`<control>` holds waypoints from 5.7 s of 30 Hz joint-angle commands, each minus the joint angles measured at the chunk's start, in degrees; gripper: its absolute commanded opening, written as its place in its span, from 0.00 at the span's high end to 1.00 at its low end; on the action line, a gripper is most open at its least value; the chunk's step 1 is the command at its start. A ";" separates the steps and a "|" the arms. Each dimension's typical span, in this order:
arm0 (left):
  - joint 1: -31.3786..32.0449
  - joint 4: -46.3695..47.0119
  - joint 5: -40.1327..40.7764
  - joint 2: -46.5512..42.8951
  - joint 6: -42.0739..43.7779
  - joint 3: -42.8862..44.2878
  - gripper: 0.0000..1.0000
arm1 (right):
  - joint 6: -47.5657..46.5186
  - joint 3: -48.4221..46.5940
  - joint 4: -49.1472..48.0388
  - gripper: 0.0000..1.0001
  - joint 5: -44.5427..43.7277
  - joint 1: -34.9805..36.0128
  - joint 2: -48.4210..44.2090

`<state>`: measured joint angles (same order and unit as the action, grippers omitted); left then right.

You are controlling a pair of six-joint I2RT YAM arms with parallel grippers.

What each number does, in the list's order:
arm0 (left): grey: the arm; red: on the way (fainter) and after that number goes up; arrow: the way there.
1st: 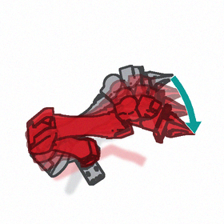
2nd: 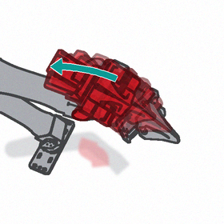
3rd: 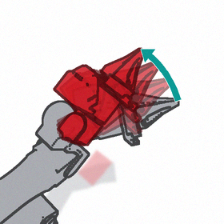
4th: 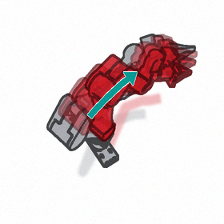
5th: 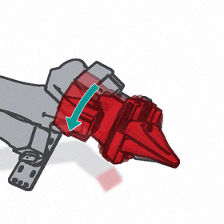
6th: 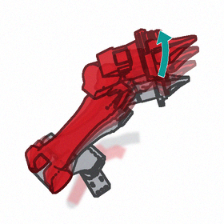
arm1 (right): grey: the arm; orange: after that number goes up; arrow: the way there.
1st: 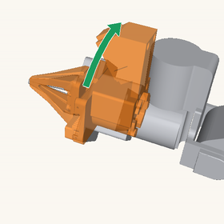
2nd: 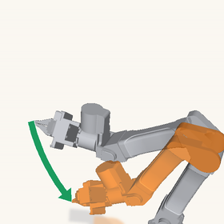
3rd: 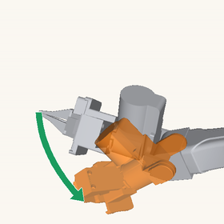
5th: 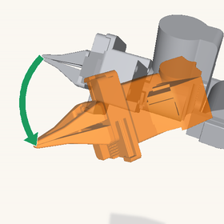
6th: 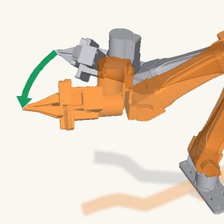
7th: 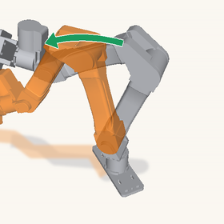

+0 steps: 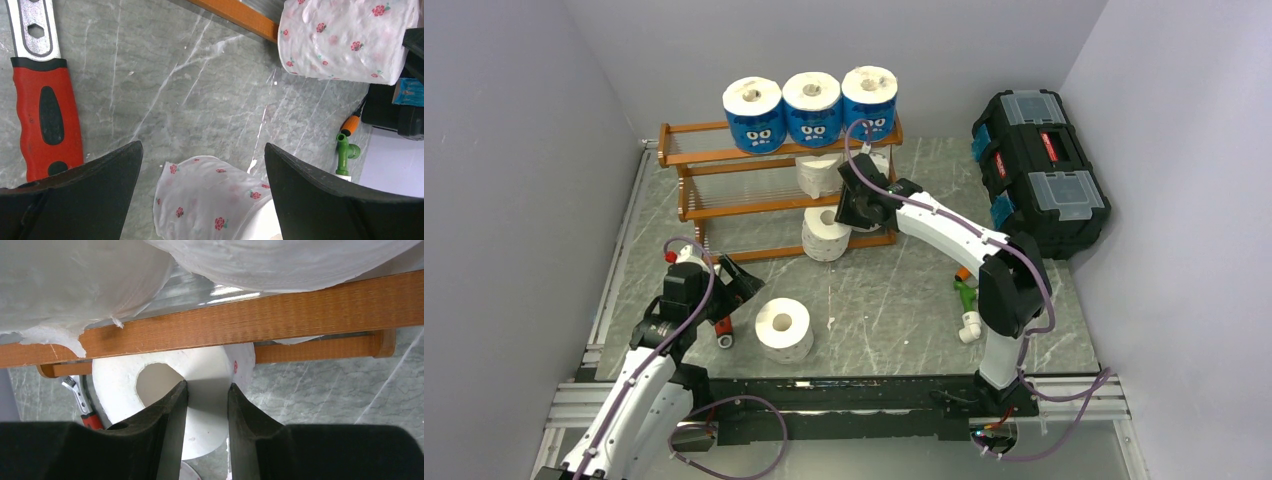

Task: Place and organize the paper towels onto the shelf
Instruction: Place the paper towel on the shelf.

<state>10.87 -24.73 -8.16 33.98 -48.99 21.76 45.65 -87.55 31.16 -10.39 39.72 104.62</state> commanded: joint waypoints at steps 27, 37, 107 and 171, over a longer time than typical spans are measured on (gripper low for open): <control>0.13 1.70 -1.85 0.27 0.02 0.03 0.02 | 2.99 5.02 -1.80 0.37 0.29 -0.34 -6.91; 0.20 2.26 -2.23 0.17 -0.23 -0.26 0.02 | 3.66 8.55 -2.02 0.33 1.76 0.01 -11.42; 0.19 0.41 -0.56 1.74 1.95 1.00 0.04 | -29.83 53.42 -104.06 0.46 -10.15 10.39 3.02; 0.18 0.99 -1.17 4.29 2.12 2.59 0.04 | -23.52 50.25 -90.27 0.58 -1.65 8.70 -6.23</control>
<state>10.87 -24.69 -9.23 37.89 -47.70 22.09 20.05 -37.76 -62.65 -17.32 48.51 102.28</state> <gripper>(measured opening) 0.963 0.544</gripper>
